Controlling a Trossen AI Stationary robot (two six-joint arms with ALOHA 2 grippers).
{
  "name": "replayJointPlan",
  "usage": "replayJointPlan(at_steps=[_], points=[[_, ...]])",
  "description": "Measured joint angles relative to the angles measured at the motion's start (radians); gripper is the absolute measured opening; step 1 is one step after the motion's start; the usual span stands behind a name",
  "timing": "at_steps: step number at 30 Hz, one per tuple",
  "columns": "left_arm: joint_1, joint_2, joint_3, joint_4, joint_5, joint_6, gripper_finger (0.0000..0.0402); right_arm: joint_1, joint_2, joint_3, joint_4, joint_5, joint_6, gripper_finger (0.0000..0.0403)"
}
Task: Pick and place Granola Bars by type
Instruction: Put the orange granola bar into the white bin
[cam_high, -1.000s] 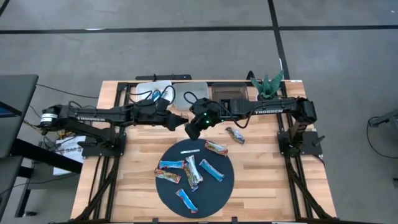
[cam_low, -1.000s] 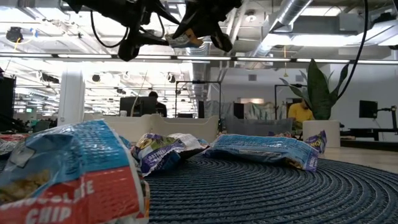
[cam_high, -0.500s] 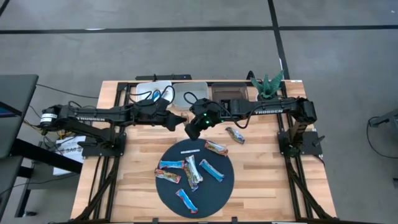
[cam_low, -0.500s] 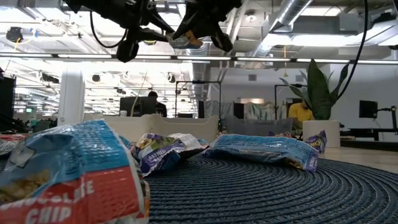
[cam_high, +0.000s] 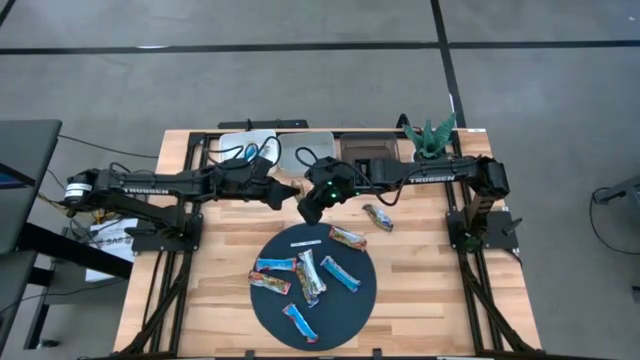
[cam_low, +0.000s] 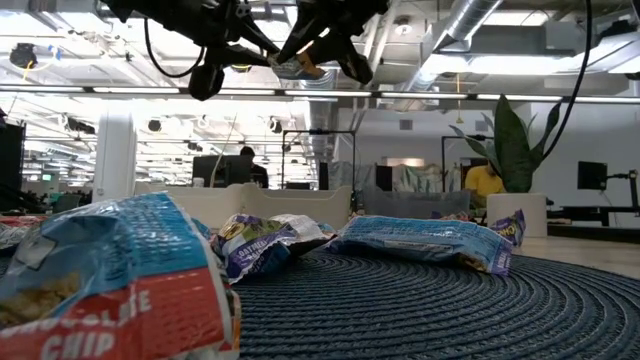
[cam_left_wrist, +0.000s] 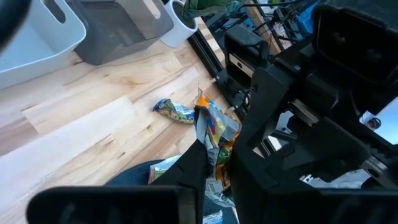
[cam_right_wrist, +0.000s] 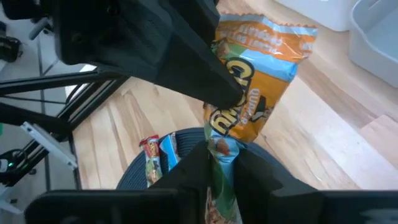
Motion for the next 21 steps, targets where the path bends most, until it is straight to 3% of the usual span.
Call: replayJointPlan(at_steps=[7,13,21], points=[[0.026,-0.002,0.002,0.006,0.013,0.006,0.0043,-0.017,0.001,0.042,-0.023,-0.025,-0.005,0.0138],[0.055,-0.032,0.000,-0.085,0.028,0.034,0.0043,-0.049,-0.002,0.116,-0.184,0.004,-0.053,0.0206],[0.160,-0.129,0.000,-0.331,-0.021,0.107,0.0043,-0.090,-0.002,0.160,-0.397,0.022,-0.087,0.0229]])
